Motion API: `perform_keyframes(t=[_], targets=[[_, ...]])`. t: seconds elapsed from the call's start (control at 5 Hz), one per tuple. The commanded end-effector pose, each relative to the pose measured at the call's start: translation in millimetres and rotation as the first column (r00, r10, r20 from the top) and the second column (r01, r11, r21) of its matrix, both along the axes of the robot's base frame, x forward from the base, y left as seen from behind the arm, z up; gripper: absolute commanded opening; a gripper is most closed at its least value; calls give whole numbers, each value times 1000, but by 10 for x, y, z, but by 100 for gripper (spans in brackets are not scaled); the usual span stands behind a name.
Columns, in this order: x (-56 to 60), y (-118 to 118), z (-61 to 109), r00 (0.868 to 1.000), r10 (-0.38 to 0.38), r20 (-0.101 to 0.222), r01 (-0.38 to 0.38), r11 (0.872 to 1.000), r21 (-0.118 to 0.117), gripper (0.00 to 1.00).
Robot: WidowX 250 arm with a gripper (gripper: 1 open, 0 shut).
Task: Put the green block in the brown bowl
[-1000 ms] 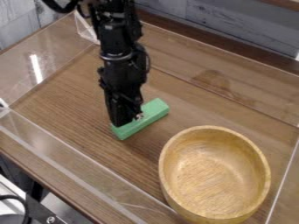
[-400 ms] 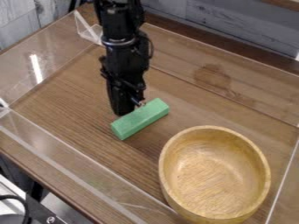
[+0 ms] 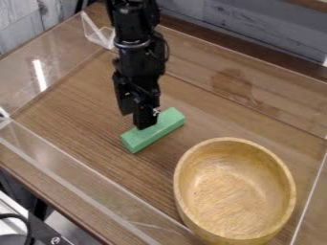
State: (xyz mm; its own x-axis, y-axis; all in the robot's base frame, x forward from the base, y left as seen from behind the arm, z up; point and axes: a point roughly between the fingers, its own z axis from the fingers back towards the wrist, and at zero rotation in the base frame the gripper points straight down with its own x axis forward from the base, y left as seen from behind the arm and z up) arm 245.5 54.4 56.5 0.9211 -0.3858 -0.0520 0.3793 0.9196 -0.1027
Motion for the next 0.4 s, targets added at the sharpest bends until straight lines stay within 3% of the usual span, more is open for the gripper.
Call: perform_keyframes(t=[0.0,0.2], targets=[[108,48,53,998,-11,59,10,1000,13,100],[113,38,-45,998,-30,63,29,999,13,100]])
